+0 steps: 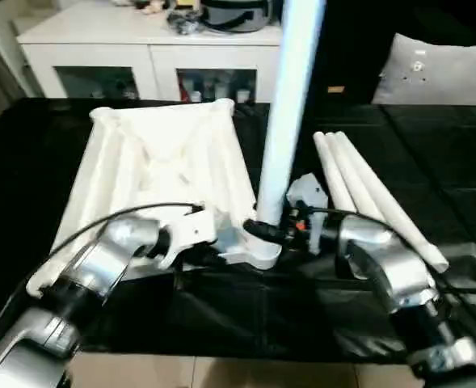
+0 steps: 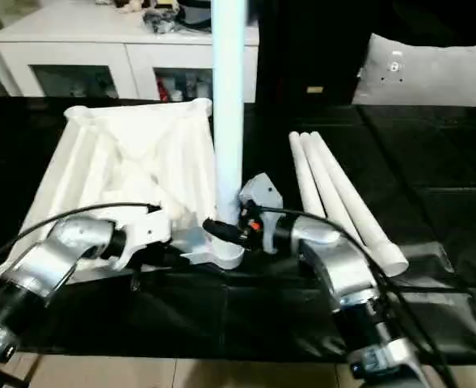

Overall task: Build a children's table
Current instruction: Rotate leg to tighten

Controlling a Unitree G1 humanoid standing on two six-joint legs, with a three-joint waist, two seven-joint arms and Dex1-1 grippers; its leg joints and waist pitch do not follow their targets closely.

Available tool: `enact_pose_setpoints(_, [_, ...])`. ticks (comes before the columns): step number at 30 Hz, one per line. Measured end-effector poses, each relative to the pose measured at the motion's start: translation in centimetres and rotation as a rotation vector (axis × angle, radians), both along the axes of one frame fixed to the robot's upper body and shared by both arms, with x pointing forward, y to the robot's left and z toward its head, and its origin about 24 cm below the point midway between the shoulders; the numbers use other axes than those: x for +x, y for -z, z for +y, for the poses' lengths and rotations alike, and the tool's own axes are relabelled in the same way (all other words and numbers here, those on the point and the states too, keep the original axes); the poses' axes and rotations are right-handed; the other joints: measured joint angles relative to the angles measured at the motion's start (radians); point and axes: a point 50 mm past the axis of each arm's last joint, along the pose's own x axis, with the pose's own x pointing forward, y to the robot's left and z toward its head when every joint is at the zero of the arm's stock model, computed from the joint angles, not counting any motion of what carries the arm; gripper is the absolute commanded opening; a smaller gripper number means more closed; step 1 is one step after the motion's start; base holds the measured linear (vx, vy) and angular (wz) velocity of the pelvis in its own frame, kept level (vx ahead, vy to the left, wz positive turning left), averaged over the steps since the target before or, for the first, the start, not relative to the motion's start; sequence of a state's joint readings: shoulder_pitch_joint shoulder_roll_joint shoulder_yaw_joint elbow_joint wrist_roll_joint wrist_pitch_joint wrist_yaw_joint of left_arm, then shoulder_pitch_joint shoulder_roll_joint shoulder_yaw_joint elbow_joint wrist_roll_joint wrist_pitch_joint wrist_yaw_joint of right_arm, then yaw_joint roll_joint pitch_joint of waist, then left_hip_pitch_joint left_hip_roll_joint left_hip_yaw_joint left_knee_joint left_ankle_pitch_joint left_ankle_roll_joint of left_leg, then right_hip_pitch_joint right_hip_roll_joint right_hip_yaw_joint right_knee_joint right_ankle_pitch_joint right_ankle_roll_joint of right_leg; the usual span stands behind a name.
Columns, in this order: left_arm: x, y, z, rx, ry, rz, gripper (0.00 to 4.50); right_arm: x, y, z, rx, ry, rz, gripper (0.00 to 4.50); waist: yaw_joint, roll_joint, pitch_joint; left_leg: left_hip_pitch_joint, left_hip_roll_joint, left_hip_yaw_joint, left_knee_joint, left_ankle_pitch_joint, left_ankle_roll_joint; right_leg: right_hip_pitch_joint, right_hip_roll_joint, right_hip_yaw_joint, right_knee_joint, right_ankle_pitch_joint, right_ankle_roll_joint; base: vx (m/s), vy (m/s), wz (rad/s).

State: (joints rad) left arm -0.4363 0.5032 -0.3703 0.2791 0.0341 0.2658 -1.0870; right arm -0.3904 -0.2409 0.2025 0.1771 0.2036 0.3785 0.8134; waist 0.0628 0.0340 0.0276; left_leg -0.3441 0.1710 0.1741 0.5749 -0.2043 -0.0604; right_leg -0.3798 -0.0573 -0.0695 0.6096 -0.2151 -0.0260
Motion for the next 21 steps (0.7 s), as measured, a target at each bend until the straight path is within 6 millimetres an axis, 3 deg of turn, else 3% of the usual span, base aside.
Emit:
enact_pose_setpoints(4, [-1.4,-0.2,-1.4,-0.025,-0.156,0.013,0.00,0.4,-0.3,0.7,0.010,0.158,0.022,1.88,-0.015,-0.006,0.005,0.003,-0.001,0.001,-0.001,0.000,0.000,0.001,0.000,0.002,0.000,-0.004,0.006,0.000,0.000,0.00])
enact_pose_setpoints(10, [-1.9,-0.6,-5.0,-0.015,-0.317,-0.022,0.00,1.5,-0.8,0.5,-0.070,0.327,-0.023,1.88,-0.008,-0.018,0.014,0.004,-0.002,0.000,-0.001,0.000,0.000,-0.001,0.000,0.003,-0.003,-0.004,0.007,0.000,0.000,0.00])
enact_pose_setpoints(21, [-1.4,-0.9,-5.3,0.027,-0.313,-0.058,0.00,1.9,-1.1,0.0,-0.041,0.376,-0.027,1.88,-0.001,-0.017,0.014,-0.003,-0.002,0.000,-0.001,0.000,0.000,-0.002,0.000,0.002,-0.003,-0.004,0.007,0.000,0.000,0.00])
